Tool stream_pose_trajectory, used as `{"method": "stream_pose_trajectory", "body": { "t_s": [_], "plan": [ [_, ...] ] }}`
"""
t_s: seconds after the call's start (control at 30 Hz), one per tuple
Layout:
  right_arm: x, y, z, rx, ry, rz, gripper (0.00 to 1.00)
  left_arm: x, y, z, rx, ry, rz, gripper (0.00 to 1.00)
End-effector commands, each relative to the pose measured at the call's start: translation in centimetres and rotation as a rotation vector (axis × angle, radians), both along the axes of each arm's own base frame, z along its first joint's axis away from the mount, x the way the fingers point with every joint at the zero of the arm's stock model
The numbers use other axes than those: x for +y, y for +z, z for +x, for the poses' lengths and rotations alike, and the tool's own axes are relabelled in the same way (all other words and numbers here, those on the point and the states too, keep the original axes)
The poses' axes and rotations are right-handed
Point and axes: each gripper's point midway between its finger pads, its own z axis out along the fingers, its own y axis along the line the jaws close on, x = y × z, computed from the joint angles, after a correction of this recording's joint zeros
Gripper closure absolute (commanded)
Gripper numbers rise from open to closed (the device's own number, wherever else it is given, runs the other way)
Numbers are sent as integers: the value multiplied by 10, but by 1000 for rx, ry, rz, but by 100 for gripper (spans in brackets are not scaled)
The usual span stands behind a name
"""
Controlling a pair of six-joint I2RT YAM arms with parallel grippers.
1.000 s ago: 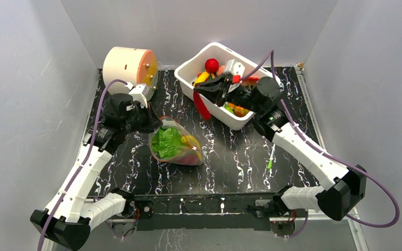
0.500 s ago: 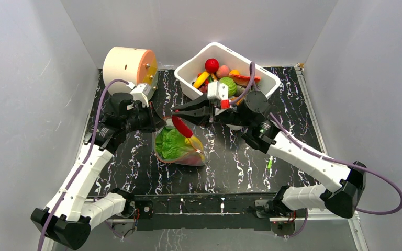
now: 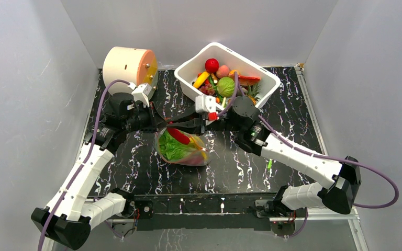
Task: Place the food in the zip-top bag and seal the zipper
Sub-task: Place the fake vegetable in the zipper food storage bag.
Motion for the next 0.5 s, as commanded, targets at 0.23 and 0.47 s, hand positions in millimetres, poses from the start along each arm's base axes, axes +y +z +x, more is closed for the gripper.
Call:
{"method": "stream_pose_trajectory", "body": {
  "t_s": [0.23, 0.47],
  "plan": [
    [-3, -24, -7, -93, 8, -52, 100, -6, 10, -9, -17, -45, -39, 100],
    [-2, -49, -6, -96, 8, -117, 100, -4, 9, -11, -22, -58, -25, 100]
  ]
}}
